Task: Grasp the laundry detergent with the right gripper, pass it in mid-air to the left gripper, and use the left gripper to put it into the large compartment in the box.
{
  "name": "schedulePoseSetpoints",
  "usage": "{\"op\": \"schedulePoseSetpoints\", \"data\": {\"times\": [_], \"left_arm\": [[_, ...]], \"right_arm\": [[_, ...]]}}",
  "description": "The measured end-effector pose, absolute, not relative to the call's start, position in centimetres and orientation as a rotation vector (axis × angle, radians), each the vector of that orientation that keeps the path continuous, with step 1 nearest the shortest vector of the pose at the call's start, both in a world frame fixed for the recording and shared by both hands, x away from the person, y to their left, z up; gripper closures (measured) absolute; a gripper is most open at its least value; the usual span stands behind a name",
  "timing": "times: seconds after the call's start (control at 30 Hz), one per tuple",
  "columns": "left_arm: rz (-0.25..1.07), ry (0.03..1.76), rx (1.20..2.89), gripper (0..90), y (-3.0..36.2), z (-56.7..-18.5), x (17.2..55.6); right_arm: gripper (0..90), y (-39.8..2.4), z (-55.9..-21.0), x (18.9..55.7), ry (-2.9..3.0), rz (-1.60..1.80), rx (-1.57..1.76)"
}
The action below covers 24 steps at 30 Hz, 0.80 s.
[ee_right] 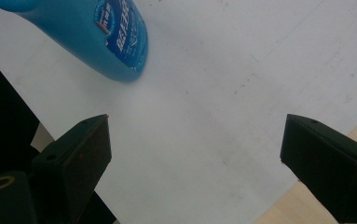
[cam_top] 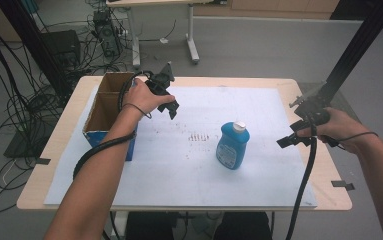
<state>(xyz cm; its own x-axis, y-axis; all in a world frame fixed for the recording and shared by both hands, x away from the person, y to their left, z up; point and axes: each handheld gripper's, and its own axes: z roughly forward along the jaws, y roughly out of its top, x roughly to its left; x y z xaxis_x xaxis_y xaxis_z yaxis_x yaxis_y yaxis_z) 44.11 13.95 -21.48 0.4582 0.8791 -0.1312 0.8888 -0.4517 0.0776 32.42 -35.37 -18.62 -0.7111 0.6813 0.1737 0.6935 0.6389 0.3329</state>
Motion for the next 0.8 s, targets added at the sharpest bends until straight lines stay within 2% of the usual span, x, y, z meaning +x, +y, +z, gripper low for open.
{"op": "schedulePoseSetpoints", "data": {"times": [0.8], "left_arm": [[-0.121,1.549,2.571,6.2,13.8,-21.4,41.4]], "right_arm": [[8.5,-35.9,-19.1,32.4,-2.808,-0.596,-1.188]]}}
